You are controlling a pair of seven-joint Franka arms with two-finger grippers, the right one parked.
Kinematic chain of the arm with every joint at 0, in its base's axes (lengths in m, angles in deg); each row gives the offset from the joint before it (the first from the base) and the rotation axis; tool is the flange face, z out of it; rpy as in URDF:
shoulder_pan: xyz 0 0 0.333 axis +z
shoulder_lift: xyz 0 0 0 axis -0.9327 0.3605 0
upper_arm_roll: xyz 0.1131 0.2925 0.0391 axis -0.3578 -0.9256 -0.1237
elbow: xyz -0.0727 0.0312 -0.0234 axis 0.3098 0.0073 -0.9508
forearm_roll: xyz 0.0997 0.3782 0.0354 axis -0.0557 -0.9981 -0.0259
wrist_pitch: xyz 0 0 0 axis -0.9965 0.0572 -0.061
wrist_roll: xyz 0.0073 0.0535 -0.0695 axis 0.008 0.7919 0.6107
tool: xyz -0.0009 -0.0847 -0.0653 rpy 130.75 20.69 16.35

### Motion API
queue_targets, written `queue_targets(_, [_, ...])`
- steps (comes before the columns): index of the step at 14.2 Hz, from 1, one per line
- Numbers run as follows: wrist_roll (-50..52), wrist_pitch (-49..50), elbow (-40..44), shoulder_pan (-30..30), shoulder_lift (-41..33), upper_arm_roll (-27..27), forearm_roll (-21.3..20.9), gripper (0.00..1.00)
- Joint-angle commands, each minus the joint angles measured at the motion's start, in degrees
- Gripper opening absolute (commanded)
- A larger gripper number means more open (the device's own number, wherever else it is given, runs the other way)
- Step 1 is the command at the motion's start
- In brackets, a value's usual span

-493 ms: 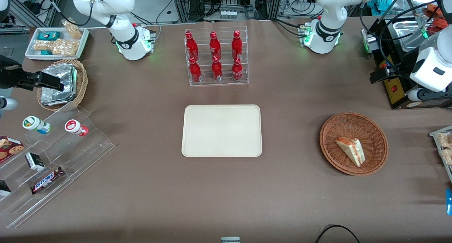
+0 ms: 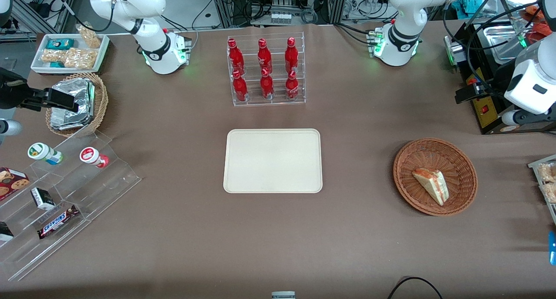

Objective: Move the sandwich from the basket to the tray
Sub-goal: 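Move the left gripper over the wicker basket above the sandwich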

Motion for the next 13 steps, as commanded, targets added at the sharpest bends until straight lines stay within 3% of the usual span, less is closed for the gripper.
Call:
queue_targets(1, [0.1,3.3,1.4,0.1,2.0,-0.6,0.5,1.0])
queue_targets(8, [1.9,6.3,-1.3,1.5,4.2,-0.7,-0.2,1.0])
queue_targets(13, [2.2,-10.8,-15.4,1.9,2.8,-1.5,-0.7,1.0])
